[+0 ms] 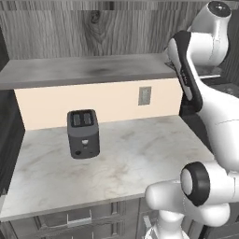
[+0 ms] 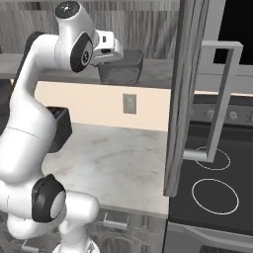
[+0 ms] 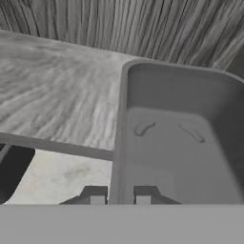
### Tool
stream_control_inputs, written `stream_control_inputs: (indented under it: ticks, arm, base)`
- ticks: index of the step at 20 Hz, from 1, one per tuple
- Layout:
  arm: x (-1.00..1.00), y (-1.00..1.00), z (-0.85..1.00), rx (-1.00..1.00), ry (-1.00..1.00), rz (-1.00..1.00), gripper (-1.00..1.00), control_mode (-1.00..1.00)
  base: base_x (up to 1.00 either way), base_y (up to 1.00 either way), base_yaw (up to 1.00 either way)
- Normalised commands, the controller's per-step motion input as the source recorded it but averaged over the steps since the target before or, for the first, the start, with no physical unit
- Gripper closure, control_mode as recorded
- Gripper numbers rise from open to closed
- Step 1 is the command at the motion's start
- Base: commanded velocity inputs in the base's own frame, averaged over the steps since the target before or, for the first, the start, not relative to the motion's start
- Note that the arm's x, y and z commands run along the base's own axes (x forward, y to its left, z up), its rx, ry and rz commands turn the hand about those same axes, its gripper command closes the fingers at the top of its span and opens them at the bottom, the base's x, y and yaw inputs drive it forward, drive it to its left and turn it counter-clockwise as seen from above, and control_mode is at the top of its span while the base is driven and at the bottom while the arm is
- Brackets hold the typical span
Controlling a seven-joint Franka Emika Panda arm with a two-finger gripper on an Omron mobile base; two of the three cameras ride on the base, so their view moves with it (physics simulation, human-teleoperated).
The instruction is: Retrieve the tupperware and aluminum foil from the cabinet and place them on the dining counter near the plate with steaks to prepare for storing leftovers.
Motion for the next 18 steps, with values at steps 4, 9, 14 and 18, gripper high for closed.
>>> stream_control_inputs:
  ticks: [4, 9, 14, 18]
  arm:
    - [-1.00, 0.56, 0.00, -0.09, 0.09, 0.00, 1.00, -1.00]
    - [-1.00, 0.33, -0.03, -0.09, 0.08, 0.00, 1.00, -1.00]
    - [-1.00, 0.24, -0.07, -0.08, 0.09, 0.00, 1.00, -1.00]
    - [-0.88, 0.26, 0.00, -0.07, 0.09, 0.00, 1.00, -1.00]
  base:
    - [0.00, 0.00, 0.00]
    - [0.00, 0.00, 0.00]
    - [0.00, 0.00, 0.00]
    - [0.00, 0.00, 0.00]
